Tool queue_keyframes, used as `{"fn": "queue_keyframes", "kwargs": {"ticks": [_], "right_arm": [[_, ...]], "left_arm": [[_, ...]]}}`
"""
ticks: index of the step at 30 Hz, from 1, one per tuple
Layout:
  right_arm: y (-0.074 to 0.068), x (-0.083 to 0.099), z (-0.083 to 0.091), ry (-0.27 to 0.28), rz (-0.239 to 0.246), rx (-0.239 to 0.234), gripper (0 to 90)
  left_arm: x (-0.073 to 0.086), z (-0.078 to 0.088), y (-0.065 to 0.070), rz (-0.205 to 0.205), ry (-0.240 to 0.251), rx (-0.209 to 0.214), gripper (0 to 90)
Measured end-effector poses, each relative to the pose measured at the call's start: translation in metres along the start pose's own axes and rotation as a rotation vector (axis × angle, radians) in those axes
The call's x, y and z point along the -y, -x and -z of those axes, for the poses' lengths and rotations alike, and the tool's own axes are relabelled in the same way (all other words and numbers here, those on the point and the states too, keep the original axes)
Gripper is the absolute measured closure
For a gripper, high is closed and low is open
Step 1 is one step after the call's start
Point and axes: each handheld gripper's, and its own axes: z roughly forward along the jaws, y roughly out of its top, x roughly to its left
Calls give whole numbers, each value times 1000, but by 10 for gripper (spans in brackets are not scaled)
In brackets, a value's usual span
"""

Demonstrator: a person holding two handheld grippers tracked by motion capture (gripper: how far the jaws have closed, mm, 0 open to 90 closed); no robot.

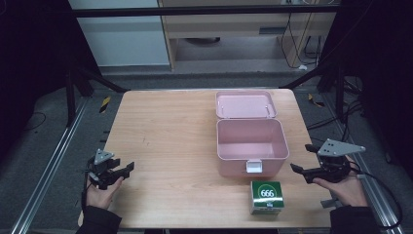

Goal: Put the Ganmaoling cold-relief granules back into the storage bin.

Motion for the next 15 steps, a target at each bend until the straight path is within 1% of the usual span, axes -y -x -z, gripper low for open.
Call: {"fn": "queue_keyframes", "kwargs": {"ticks": [3, 5, 6, 7, 8, 12, 15], "right_arm": [[-6, -8, 6, -19, 40, -41, 141], [-10, -12, 7, -41, 68, -53, 131], [-10, -12, 7, -41, 68, -53, 131], [-16, -16, 8, -67, 100, -73, 131], [-20, -17, 8, -84, 120, -84, 130], [-35, -23, 5, -158, 190, -129, 131], [-45, -29, 3, -195, 238, -152, 130]], "left_arm": [[1, -1, 1, 1, -4, -9, 368], [2, -1, 1, -1, -7, -9, 360], [2, -1, 1, -1, -7, -9, 359], [2, -2, 2, -3, -10, -9, 359], [2, -2, 2, -3, -10, -9, 359], [3, -3, 2, -6, -17, -8, 358], [4, -5, 3, -9, -21, -6, 357]]}}
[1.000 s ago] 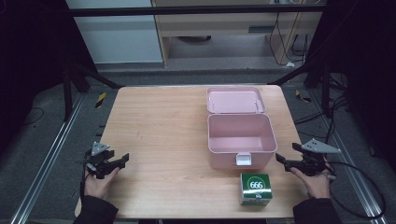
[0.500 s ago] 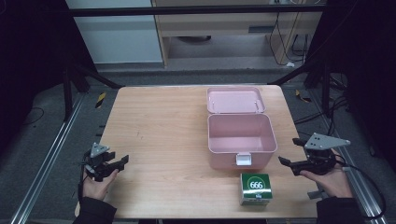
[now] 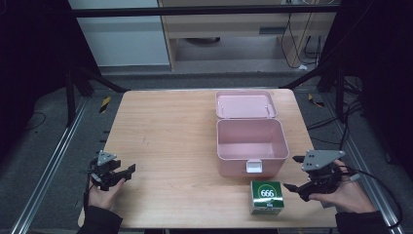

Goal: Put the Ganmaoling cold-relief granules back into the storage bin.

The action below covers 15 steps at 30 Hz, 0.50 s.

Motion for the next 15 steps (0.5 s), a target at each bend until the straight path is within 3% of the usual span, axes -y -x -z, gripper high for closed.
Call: {"fn": "queue_keyframes", "kwargs": {"ticks": [7, 15], "right_arm": [[-10, -15, -11, -97, 82, -48, 120], [-17, -24, -30, -177, 127, -86, 117]], "left_arm": [[1, -2, 2, -16, -10, -4, 353], [1, -3, 2, -24, -17, -3, 345]]}}
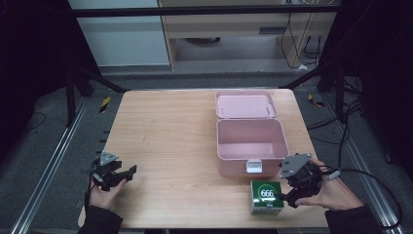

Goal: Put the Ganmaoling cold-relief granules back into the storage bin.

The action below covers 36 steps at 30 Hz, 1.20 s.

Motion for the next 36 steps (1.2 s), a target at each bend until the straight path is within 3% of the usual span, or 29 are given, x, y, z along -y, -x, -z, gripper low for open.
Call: {"fn": "queue_keyframes", "kwargs": {"ticks": [10, 18, 36], "right_arm": [[-5, -13, -13, -76, 39, -54, 112], [-11, -27, -23, -169, 85, -106, 87], [-17, -31, -48, -275, 98, -147, 57]], "left_arm": [[0, -1, 0, 1, -2, 2, 343], [0, -2, 0, -5, -9, 2, 342], [0, -3, 2, -10, -12, 1, 341]]}}
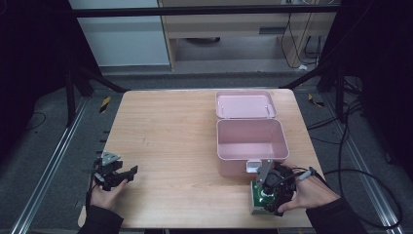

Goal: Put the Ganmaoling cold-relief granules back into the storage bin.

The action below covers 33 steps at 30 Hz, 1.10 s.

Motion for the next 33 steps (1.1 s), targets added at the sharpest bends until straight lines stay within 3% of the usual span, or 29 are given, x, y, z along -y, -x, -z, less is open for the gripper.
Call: {"fn": "queue_keyframes", "kwargs": {"ticks": [9, 24, 33], "right_arm": [[0, -7, -14, -62, 22, -10, 53], [0, -9, -31, -90, 36, -36, 67], [3, -12, -38, -108, 44, -49, 123]], "left_arm": [[0, 0, 0, -3, -4, 0, 341], [1, -1, 0, -4, -8, 0, 341], [1, -1, 0, -5, -9, 0, 341]]}}
